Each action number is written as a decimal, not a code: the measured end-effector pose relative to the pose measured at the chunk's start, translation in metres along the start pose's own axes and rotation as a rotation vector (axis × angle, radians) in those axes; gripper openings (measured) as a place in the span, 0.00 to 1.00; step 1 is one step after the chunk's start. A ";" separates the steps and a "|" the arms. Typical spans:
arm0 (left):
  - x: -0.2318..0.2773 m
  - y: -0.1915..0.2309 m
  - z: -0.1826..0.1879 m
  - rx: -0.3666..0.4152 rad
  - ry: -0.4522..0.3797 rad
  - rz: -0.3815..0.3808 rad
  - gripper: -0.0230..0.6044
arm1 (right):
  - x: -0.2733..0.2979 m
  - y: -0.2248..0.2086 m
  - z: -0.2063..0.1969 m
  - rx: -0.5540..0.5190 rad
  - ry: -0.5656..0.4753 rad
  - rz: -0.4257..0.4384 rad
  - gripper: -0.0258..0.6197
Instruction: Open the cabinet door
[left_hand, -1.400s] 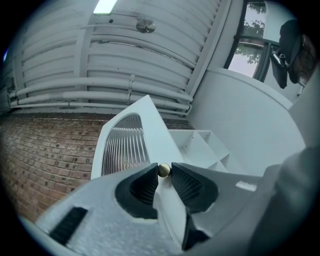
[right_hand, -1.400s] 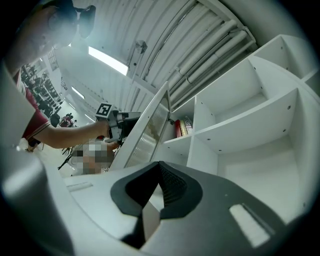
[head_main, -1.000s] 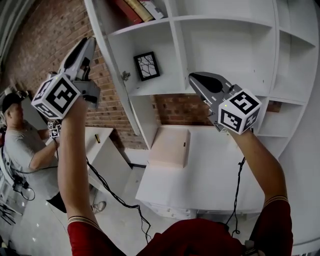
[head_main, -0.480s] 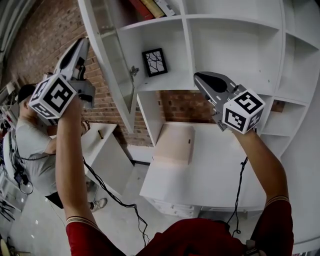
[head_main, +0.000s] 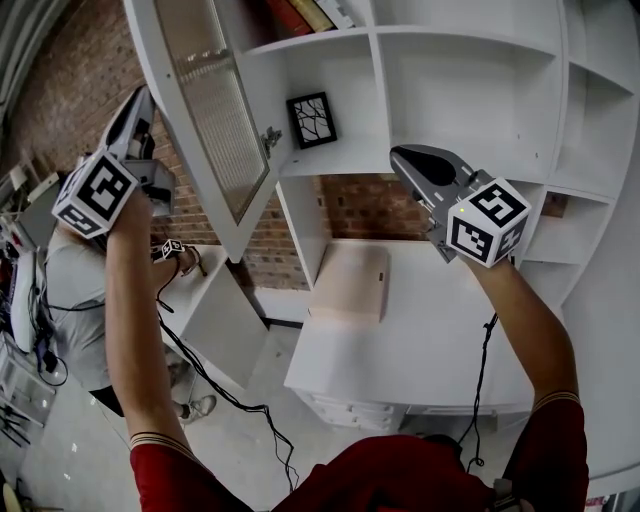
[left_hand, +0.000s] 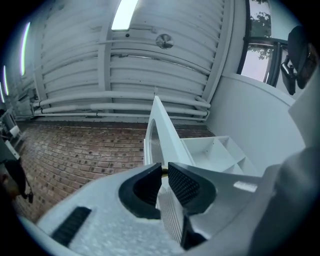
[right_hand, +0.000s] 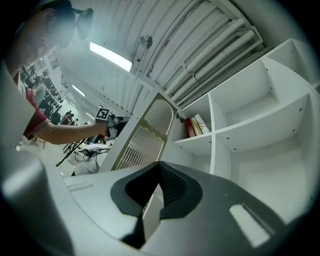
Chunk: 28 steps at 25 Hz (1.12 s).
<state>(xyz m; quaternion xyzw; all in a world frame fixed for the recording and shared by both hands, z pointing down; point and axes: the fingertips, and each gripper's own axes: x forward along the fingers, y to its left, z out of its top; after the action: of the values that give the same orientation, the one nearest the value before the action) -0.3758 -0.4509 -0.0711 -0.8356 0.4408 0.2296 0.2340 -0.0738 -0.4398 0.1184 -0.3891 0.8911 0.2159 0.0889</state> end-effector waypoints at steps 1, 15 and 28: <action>-0.003 0.005 0.001 0.004 0.001 0.011 0.11 | 0.000 0.003 0.001 -0.001 0.001 0.001 0.06; -0.013 0.053 -0.024 0.019 0.068 0.106 0.05 | 0.009 0.011 -0.020 0.019 0.051 -0.007 0.06; -0.067 0.013 -0.017 0.115 0.035 0.146 0.05 | -0.003 0.000 -0.012 0.047 0.026 -0.010 0.06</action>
<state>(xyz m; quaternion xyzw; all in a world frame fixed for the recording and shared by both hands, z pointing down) -0.4172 -0.4258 -0.0206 -0.7904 0.5170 0.2056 0.2565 -0.0721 -0.4432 0.1303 -0.3939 0.8952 0.1893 0.0875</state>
